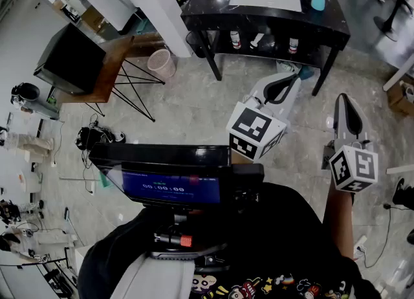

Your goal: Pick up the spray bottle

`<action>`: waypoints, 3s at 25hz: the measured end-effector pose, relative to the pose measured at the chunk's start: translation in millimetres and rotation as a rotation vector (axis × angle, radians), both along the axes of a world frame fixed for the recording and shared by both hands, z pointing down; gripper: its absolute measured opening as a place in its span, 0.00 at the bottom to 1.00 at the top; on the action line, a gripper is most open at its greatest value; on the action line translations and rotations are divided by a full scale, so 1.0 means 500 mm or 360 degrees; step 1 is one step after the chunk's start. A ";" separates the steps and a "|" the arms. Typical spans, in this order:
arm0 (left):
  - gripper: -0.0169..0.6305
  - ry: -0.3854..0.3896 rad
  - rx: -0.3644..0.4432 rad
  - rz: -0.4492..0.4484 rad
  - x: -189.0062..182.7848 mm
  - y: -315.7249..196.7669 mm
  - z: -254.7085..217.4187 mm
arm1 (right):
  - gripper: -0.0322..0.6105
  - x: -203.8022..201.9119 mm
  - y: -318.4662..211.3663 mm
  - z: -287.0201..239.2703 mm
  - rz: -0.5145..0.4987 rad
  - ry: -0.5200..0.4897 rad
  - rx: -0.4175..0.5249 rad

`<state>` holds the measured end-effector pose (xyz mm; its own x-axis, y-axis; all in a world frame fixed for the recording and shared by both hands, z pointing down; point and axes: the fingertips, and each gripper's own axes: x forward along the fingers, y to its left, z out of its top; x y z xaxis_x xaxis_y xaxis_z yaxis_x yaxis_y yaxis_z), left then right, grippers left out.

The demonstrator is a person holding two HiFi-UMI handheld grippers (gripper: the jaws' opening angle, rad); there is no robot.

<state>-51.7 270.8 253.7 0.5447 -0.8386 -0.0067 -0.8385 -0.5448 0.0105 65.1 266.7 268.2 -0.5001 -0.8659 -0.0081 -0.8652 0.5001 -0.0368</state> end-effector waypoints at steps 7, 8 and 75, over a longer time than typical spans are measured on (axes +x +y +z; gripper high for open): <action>0.03 -0.0006 0.0001 0.0021 0.034 -0.015 0.004 | 0.08 0.019 -0.013 0.006 -0.0017 -0.0015 0.0004; 0.03 -0.0012 0.0003 0.0024 0.041 -0.022 0.007 | 0.08 0.022 -0.018 0.008 -0.0023 -0.0017 0.0004; 0.03 -0.0063 -0.0451 0.0008 0.096 -1.538 0.273 | 0.33 -0.036 -1.647 0.308 -0.0274 0.0175 -0.0165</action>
